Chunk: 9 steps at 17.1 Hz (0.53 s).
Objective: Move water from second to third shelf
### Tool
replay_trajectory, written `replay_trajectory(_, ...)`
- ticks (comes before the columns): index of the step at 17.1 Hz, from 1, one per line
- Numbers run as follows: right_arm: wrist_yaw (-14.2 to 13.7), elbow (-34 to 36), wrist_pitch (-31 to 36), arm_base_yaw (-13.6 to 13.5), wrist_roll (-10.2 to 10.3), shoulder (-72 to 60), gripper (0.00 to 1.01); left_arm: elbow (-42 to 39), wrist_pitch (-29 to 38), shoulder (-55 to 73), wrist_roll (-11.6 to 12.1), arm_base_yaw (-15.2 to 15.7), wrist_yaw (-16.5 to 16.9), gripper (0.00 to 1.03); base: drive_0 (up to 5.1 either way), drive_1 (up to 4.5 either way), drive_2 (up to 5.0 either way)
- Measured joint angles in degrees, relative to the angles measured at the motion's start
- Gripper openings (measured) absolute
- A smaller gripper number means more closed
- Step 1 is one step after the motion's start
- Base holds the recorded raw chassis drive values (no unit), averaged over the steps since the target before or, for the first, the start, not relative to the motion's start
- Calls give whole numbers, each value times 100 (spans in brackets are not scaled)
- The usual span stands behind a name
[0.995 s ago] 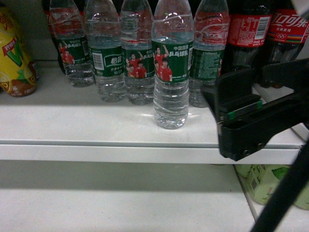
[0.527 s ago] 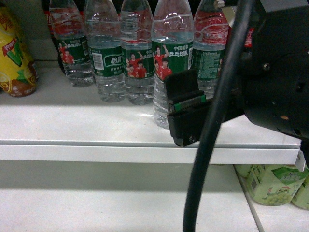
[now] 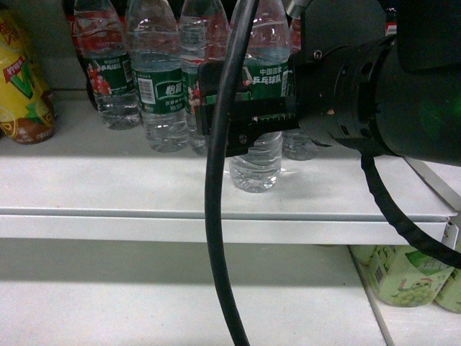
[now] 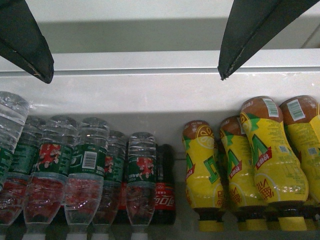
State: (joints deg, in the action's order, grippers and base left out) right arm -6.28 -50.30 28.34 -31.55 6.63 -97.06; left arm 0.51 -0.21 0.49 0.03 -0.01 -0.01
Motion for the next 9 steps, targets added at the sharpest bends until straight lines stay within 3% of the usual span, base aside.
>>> replay_trajectory(9,-584,-955,-214,-72,85,-798,98,0,0,0,0,0,-2,98,0,0,0)
